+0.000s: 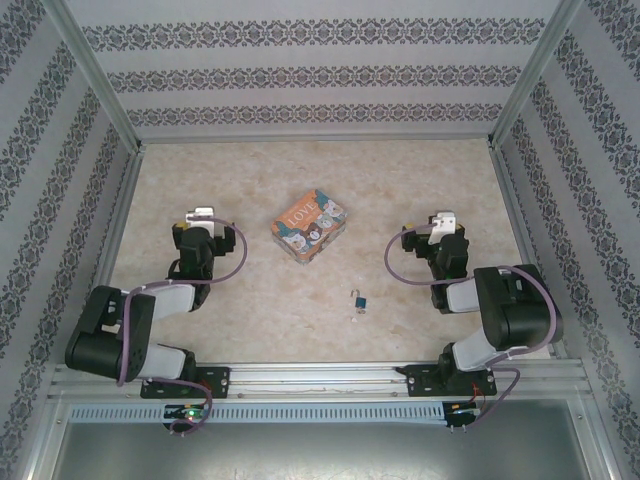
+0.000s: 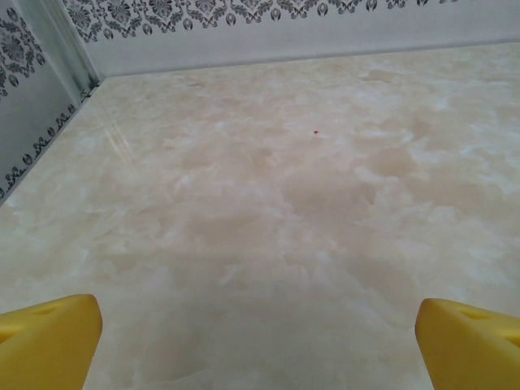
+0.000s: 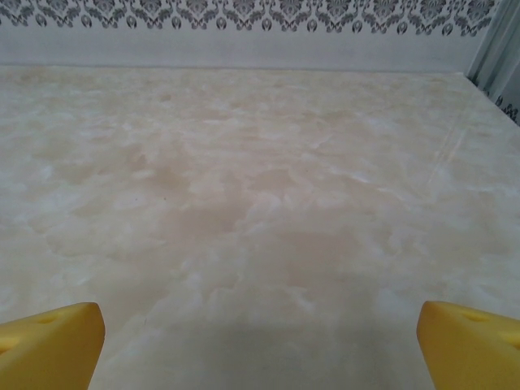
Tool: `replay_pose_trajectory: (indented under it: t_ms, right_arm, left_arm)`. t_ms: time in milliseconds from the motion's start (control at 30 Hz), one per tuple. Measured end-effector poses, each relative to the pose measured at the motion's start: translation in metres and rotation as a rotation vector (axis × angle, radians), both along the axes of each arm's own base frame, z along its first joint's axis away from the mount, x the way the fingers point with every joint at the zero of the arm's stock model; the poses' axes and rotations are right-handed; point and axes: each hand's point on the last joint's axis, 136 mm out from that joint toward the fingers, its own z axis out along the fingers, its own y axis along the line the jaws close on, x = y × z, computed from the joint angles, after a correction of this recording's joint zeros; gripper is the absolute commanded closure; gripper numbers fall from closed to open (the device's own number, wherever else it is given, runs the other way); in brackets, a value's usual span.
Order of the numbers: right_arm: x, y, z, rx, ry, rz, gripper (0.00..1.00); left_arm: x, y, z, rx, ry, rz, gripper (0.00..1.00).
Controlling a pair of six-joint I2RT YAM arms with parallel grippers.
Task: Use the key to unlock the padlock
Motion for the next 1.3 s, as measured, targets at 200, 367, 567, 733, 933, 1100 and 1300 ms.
replay_pose_trajectory:
  t_ms: [200, 367, 567, 733, 933, 1100, 1300]
  right_arm:
    - [0.01, -0.006, 0.01, 0.014, -0.02, -0.005, 0.01]
    - [0.022, -0.008, 0.017, 0.027, -0.015, -0.003, 0.02]
    - [0.023, -0.007, 0.013, 0.029, 0.008, 0.001, 0.01]
    - [0.022, -0.007, 0.011, 0.03, 0.017, 0.003, 0.02]
    - [0.022, -0.007, 0.011, 0.03, 0.018, 0.004, 0.02]
    - [0.022, -0.007, 0.011, 0.03, 0.019, 0.003, 0.01]
    - [0.022, -0.007, 0.011, 0.03, 0.019, 0.004, 0.02]
  left_arm:
    - [0.005, 0.003, -0.012, 0.008, -0.024, -0.011, 0.01]
    - [-0.002, 0.008, -0.027, 0.005, -0.028, -0.004, 0.01]
    - [0.002, 0.014, -0.028, -0.011, -0.047, 0.004, 0.01]
    - [0.02, 0.025, -0.014, -0.046, -0.075, 0.032, 0.01]
    - [0.02, 0.025, -0.017, -0.061, -0.062, 0.03, 0.01]
    - [0.019, 0.024, -0.019, -0.062, -0.055, 0.026, 0.01]
    - [0.019, 0.024, -0.021, -0.063, -0.046, 0.024, 0.01]
